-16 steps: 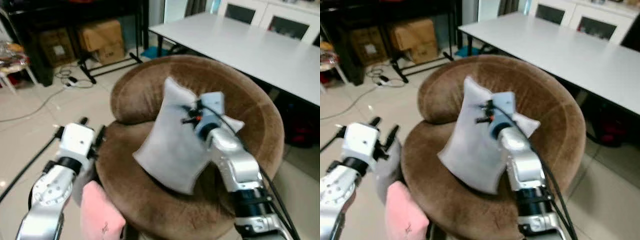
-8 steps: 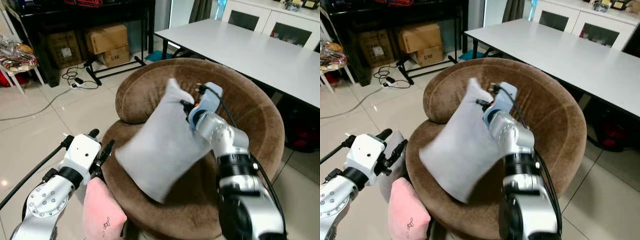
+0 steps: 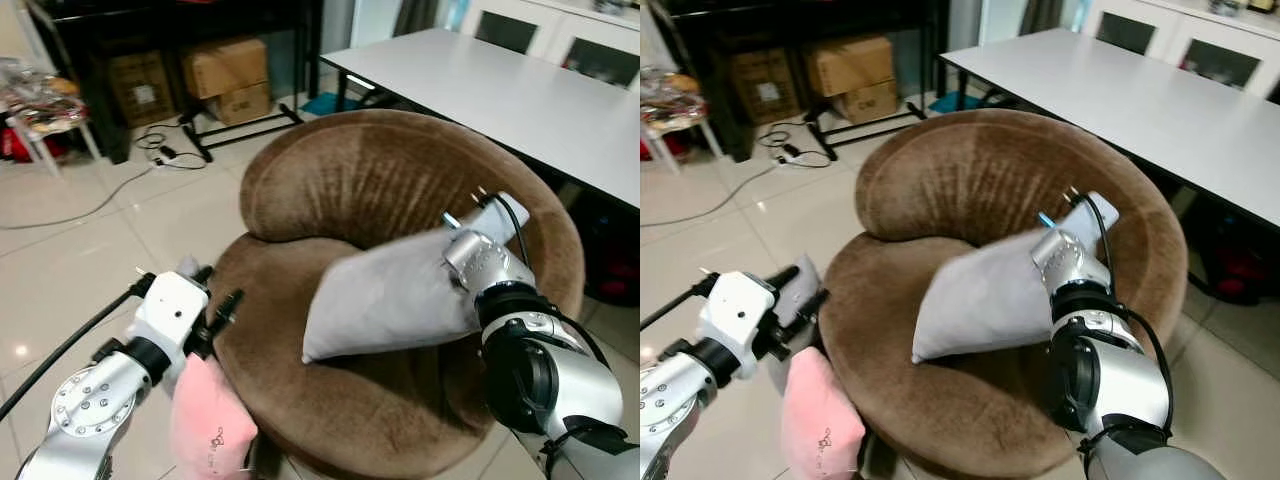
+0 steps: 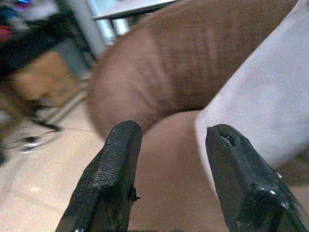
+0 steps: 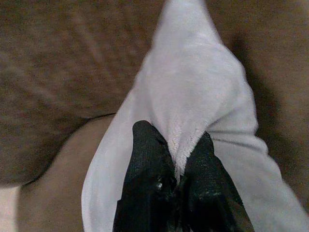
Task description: Move the pillow to the sofa from floor
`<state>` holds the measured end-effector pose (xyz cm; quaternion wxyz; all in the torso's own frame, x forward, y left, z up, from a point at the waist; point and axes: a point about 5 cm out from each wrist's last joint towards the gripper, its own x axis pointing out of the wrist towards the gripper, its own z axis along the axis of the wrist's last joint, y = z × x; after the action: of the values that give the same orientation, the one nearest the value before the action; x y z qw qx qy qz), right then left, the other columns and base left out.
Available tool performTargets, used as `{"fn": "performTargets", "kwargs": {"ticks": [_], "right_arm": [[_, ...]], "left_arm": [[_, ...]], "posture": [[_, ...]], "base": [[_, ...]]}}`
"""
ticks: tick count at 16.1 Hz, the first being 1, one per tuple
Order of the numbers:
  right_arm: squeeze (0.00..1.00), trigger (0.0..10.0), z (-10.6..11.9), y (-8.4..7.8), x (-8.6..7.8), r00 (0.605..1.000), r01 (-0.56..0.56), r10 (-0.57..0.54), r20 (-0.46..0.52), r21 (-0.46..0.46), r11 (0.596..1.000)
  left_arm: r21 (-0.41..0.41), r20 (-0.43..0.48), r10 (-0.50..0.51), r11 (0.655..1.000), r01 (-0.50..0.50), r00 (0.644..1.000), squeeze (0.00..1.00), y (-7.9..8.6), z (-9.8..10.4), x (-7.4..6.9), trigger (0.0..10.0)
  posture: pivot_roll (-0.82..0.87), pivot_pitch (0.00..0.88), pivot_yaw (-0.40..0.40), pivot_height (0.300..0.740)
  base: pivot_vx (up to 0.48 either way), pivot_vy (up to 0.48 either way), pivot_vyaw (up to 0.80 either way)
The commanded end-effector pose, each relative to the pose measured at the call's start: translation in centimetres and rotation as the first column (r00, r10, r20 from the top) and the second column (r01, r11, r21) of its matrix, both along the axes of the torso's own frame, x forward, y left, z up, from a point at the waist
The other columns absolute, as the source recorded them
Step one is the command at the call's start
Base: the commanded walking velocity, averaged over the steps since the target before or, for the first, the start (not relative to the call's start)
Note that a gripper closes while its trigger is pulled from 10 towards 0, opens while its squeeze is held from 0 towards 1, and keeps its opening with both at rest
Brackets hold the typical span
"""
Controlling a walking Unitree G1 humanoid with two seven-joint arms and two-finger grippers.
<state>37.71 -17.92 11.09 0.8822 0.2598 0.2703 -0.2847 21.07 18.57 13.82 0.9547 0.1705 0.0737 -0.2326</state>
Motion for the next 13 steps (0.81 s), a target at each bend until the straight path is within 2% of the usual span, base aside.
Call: {"fn": "performTargets", "kwargs": {"ticks": [1,3,5,8,10,13], "right_arm": [[0.0,10.0,0.6,-0.8,0.2,0.999,0.044,-0.043,0.024,-0.037,0.998],[0.0,10.0,0.8,-1.3,0.3,0.995,0.077,-0.074,0.06,-0.055,0.996],[0.0,10.0,1.9,-1.4,1.0,0.988,0.065,-0.054,0.143,-0.07,0.995],[0.0,10.0,2.3,-0.9,1.4,0.982,0.024,-0.01,0.191,-0.07,0.997],[0.0,10.0,2.2,-0.6,1.4,0.984,-0.002,0.023,0.178,-0.113,0.994],[0.0,10.0,1.6,-0.6,1.1,0.989,0.014,0.007,0.149,-0.135,0.991]], "left_arm": [[-0.018,-0.023,-0.038,0.999,0.037,0.999,0.0,-0.2,0.0,-0.3,10.0],[-0.056,-0.012,-0.072,0.996,0.071,0.997,0.0,0.0,0.8,-0.2,10.0],[-0.082,0.021,-0.096,0.992,0.098,0.995,0.0,0.5,1.9,0.3,10.0],[-0.088,0.025,-0.111,0.99,0.113,0.994,0.0,0.5,2.1,0.6,10.0],[-0.115,0.027,-0.127,0.985,0.13,0.991,0.0,0.3,2.3,0.4,10.0],[-0.129,0.015,-0.131,0.983,0.132,0.991,0.0,0.3,2.2,0.3,10.0]], "posture": [[0.12,0.0,-0.046,0.74],[0.11,0.0,-0.034,0.74],[0.11,0.0,-0.021,0.74],[0.11,0.0,-0.019,0.74],[0.11,0.0,-0.024,0.74],[0.12,0.0,-0.032,0.74]], "base": [[0.0,0.0,0.0],[0.0,0.0,0.0],[0.0,0.0,0.0],[0.0,0.0,0.0],[0.0,0.0,0.0],[0.0,0.0,0.0]]}}
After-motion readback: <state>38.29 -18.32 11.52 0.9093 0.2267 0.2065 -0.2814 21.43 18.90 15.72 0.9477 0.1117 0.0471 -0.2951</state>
